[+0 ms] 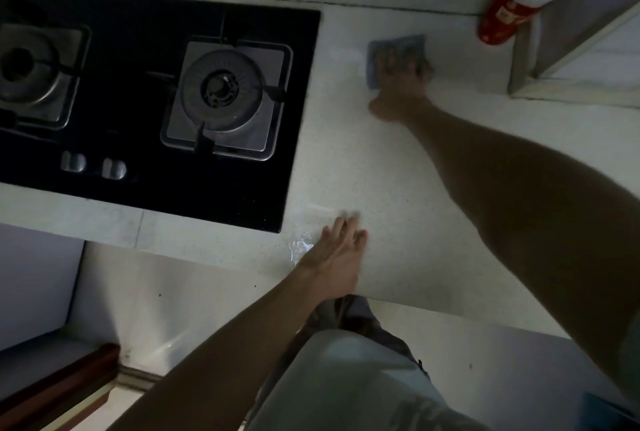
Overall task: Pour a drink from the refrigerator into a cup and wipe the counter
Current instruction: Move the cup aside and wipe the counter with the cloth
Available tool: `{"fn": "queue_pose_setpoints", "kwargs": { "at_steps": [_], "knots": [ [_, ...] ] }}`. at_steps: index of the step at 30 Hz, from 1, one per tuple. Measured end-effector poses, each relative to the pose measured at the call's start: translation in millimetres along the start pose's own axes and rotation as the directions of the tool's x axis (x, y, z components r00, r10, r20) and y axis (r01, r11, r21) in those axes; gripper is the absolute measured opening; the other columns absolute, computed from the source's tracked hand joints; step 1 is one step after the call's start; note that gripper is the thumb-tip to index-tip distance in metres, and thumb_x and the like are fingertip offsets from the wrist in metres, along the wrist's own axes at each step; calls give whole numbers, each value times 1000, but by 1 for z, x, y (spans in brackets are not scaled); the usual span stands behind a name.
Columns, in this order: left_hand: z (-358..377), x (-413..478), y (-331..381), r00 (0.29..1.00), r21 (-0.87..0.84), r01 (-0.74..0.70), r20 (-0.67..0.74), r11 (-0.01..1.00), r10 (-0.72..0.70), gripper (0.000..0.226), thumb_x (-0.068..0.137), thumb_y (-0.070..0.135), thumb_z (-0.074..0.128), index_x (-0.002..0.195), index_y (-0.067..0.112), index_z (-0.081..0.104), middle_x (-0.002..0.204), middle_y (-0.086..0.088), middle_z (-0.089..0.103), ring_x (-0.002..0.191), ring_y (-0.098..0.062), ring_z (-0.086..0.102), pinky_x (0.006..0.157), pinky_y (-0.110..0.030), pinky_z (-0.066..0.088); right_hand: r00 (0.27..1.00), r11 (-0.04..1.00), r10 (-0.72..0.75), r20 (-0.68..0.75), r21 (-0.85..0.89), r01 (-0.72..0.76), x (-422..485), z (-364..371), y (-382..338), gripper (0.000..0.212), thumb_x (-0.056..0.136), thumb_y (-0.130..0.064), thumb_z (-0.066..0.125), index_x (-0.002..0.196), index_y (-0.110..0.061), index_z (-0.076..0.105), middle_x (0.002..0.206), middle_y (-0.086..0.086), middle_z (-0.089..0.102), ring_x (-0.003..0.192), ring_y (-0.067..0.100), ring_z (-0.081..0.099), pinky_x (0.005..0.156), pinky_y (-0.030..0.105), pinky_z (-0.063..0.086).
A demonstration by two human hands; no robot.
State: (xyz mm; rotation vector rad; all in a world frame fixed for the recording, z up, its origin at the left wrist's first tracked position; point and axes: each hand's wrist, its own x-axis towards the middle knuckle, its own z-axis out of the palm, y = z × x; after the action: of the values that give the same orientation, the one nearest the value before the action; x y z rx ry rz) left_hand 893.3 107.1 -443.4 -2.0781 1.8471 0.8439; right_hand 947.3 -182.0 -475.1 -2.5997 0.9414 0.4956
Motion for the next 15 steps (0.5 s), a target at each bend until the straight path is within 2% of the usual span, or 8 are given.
{"fn": "queue_pose_setpoints", "kwargs": {
  "at_steps": [6,12,15],
  "knots": [
    [6,-17,-9,997,-155,-11,-81,988,-1,53,93,17,50,144,7,38,158,-15,14,143,-28,22,116,-38,32,994,993,-108,11,-49,108,-57,39,-46,91,87,-34,56,155,-18,-4,163,6,-10,147,35,-15,118,54,-9],
    [36,-60,-41,993,-64,-31,-117,997,23,44,91,18,45,134,9,48,153,-17,31,138,-29,31,116,-39,30,992,991,-124,-40,48,126,-130,79,-77,89,83,-28,59,156,-19,8,164,4,-1,149,33,-10,117,50,-8],
    [46,-80,-62,996,-54,-9,-87,999,4,49,91,16,49,139,5,46,157,-17,26,144,-31,26,117,-41,27,993,990,-111,-48,81,115,-175,105,-90,87,79,-32,52,155,-20,13,164,3,2,149,33,-8,118,51,-3]
  ]
}}
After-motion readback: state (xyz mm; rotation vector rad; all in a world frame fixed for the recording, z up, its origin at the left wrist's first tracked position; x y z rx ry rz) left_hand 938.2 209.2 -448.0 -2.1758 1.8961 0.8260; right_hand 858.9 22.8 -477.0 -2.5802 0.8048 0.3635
